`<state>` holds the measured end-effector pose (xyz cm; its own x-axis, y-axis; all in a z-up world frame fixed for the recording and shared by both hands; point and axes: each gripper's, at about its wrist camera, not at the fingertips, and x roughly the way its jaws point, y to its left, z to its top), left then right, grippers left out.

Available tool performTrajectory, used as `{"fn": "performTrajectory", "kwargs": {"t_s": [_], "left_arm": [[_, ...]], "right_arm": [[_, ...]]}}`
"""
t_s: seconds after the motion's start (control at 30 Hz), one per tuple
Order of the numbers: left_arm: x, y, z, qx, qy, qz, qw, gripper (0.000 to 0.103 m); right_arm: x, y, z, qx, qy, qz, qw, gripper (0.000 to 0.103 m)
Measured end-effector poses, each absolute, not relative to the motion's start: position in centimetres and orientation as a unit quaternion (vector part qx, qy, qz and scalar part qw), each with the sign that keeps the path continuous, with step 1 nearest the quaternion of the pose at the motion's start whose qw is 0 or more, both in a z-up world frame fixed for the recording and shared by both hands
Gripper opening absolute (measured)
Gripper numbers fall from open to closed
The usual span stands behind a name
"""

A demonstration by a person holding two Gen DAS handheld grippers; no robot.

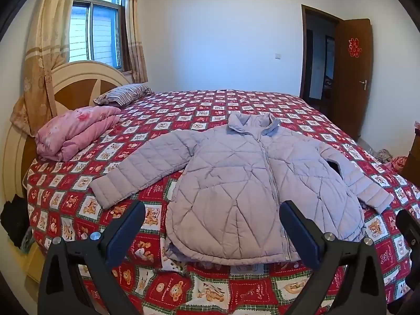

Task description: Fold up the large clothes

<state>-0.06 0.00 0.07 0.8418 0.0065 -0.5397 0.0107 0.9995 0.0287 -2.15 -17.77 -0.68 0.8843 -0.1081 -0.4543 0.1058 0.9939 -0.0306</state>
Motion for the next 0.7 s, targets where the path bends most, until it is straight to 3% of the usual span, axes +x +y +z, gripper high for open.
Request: {"fn": "performTrajectory", "kwargs": {"t_s": [0.7], "left_arm": [[0.07, 0.49, -0.21, 0.004, 0.279, 0.008, 0.960, 0.102]], "right_arm": [[-1.89, -17.66, -1.03, 0.005, 0.242, -0.051, 0.969, 0.103]]}}
